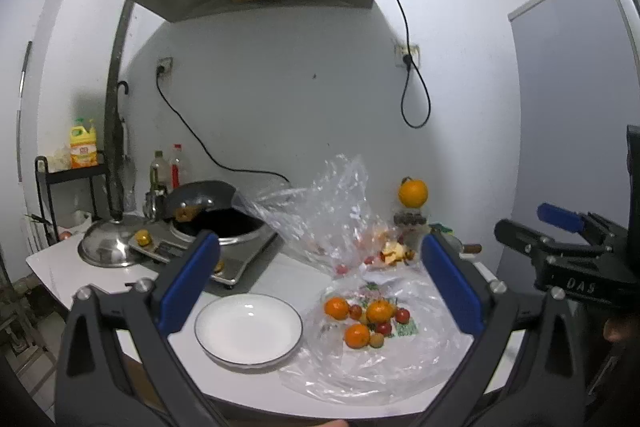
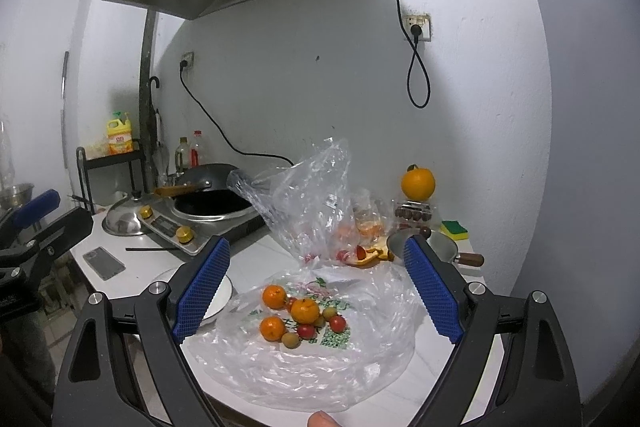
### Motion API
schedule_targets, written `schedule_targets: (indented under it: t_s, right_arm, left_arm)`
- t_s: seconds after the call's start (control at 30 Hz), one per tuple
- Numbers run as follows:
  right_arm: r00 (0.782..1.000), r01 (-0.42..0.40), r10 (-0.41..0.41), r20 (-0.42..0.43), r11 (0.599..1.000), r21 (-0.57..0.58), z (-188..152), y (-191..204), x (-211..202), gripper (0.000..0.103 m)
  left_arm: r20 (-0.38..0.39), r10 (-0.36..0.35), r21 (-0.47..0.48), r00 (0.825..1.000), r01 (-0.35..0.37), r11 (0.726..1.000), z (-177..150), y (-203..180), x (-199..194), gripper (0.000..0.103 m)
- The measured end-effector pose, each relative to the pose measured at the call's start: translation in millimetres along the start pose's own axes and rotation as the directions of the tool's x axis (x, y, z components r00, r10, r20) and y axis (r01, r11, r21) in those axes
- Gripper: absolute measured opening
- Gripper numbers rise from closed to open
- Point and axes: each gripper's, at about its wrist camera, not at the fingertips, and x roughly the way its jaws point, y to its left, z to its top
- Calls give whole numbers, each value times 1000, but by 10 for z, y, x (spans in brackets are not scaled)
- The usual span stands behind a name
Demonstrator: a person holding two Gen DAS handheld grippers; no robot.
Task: Organize fruits
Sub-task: 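Move both tools from above the counter toward the fruit on the plastic bag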
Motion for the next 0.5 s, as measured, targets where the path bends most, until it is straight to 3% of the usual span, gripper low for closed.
schedule_targets:
  t_s: [0.5]
  right_arm:
    - [996, 7, -5, -83, 1000, 15, -252, -313, 523, 91]
  left_arm:
    - [-128, -5, 21, 992, 8, 1000, -398, -115, 651, 102]
